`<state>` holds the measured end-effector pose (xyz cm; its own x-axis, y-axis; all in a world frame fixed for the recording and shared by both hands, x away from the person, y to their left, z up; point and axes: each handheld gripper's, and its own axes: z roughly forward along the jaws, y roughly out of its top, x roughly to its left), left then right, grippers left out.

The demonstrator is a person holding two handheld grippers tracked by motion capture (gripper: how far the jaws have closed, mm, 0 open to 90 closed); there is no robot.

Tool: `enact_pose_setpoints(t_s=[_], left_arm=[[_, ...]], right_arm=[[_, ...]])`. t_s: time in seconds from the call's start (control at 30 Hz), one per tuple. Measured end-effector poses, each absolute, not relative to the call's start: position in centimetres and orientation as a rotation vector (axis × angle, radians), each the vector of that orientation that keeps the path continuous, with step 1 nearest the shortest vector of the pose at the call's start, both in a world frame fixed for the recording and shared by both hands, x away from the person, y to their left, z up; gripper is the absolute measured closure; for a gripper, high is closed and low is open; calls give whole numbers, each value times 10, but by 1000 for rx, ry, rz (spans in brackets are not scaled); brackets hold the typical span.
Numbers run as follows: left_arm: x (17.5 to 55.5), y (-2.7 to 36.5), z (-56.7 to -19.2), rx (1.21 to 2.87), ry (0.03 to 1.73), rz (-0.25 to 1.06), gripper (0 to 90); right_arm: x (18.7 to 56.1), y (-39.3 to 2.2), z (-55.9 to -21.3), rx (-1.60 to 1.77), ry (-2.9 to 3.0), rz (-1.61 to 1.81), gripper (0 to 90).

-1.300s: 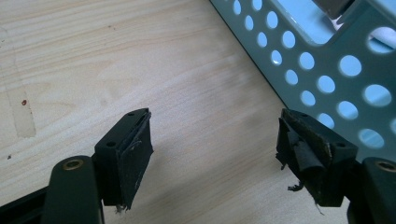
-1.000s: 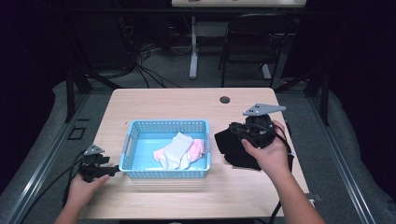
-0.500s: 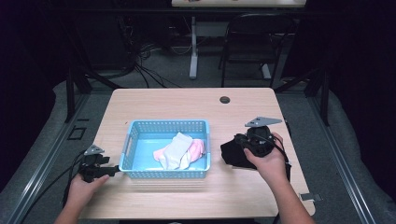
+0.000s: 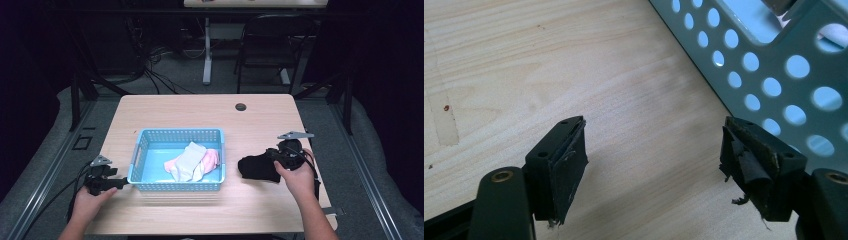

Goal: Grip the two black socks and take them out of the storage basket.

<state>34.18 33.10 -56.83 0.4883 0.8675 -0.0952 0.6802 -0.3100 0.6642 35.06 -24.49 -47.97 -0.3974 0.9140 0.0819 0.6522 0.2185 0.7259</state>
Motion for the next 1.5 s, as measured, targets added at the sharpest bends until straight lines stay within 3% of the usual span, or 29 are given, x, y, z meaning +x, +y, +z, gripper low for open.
enact_pose_setpoints(t_s=[0.2,0.5,1.5], left_arm=[[342,331,-568,2083,1269,370,265],[342,331,-568,2083,1269,370,265],[342,331,-568,2082,1268,370,265]], right_arm=[[353,-250,-486,1477,2123,985,832],[354,-254,-486,1501,2104,995,635],[328,-202,-490,1332,2202,1058,600]])
